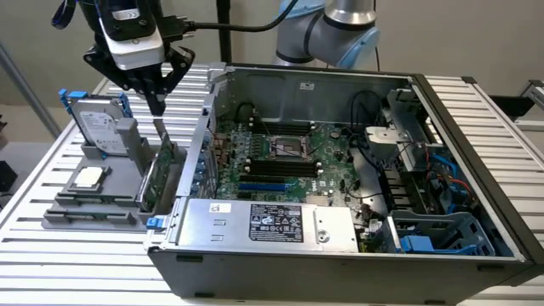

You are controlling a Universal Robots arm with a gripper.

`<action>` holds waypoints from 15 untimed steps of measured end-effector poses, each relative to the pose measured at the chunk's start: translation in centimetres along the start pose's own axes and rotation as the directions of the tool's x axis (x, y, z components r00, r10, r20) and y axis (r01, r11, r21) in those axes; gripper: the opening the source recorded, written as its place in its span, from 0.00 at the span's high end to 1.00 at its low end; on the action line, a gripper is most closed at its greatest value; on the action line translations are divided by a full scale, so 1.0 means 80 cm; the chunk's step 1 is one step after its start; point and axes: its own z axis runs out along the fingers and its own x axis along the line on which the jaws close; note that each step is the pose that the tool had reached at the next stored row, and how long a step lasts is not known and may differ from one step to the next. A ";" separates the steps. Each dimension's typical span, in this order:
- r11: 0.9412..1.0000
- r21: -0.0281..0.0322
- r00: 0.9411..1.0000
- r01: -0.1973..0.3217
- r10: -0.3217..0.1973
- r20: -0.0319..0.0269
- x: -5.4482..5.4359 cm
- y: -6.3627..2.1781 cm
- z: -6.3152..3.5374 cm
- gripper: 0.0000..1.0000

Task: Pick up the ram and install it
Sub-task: 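Reach for the ram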

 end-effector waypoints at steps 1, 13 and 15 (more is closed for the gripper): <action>1.000 0.000 1.000 0.000 0.000 0.000 0.006 -0.002 0.000 1.00; 1.000 0.000 1.000 0.000 0.000 0.000 0.072 -0.027 0.000 1.00; 1.000 0.000 1.000 0.000 0.000 0.000 0.084 -0.030 0.001 1.00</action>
